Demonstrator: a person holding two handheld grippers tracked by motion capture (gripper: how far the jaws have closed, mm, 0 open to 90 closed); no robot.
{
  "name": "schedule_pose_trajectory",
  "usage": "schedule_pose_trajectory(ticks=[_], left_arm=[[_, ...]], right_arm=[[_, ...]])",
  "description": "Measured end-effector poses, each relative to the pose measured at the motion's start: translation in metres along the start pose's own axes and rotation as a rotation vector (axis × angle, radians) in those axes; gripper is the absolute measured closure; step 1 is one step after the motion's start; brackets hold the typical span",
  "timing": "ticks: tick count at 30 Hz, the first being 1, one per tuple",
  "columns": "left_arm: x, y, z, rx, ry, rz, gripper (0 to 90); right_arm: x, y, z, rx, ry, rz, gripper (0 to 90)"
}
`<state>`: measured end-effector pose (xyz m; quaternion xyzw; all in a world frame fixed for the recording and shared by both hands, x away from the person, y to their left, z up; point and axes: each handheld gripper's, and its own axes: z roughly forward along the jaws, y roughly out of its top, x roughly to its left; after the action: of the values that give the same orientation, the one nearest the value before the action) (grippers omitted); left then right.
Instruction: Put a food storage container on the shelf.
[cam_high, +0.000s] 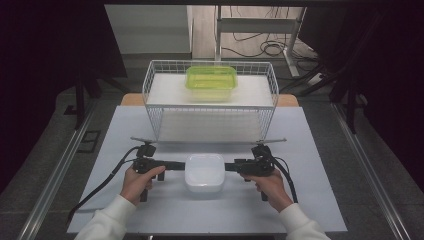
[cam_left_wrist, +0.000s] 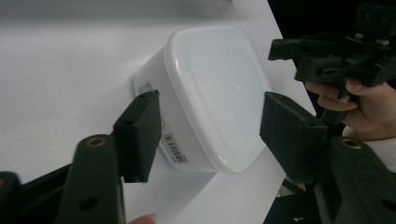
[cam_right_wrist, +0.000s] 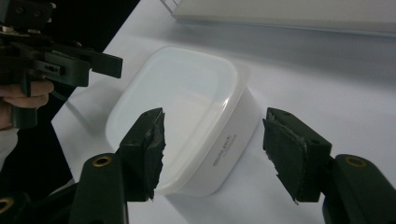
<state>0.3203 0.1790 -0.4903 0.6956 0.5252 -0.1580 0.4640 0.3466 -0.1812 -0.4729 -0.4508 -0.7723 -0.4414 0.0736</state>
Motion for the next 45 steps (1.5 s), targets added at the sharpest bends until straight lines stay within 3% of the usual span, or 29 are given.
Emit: schedule_pose_trajectory(ticks=[6,13,20,23,24,27,33,38,45], left_arm=[[0.003,-0.001,0.007,0.019,-0.012,-0.004,46.5],[0.007,-0.002,0.013,0.03,-0.038,-0.032,51.9],[0.01,-0.006,0.022,0.057,-0.069,-0.066,62.1],[0.011,-0.007,0.023,0.047,-0.066,-0.08,67.2],[0.012,-0.007,0.022,0.047,-0.08,-0.099,69.4],[0.012,-0.009,0.021,0.034,-0.089,-0.114,71.0],[0.007,-0.011,0.017,0.013,-0.1,-0.101,76.8],[0.004,-0.012,0.015,0.005,-0.1,-0.085,80.3],[-0.003,-0.011,0.009,-0.007,-0.079,-0.038,80.3]], right_arm=[[-0.006,0.0,0.015,0.022,0.009,0.033,44.2],[-0.012,-0.002,0.019,0.028,0.036,0.071,51.3],[-0.016,-0.006,0.024,0.049,0.118,0.141,62.9],[-0.016,-0.007,0.024,0.051,0.122,0.163,65.4],[-0.017,-0.007,0.023,0.049,0.131,0.204,67.8],[-0.018,-0.009,0.021,0.039,0.143,0.231,69.4],[-0.016,-0.012,0.013,0.0,0.164,0.267,76.0],[-0.014,-0.011,0.007,-0.028,0.155,0.236,78.8],[-0.009,-0.008,0.005,-0.016,0.149,0.19,78.8]])
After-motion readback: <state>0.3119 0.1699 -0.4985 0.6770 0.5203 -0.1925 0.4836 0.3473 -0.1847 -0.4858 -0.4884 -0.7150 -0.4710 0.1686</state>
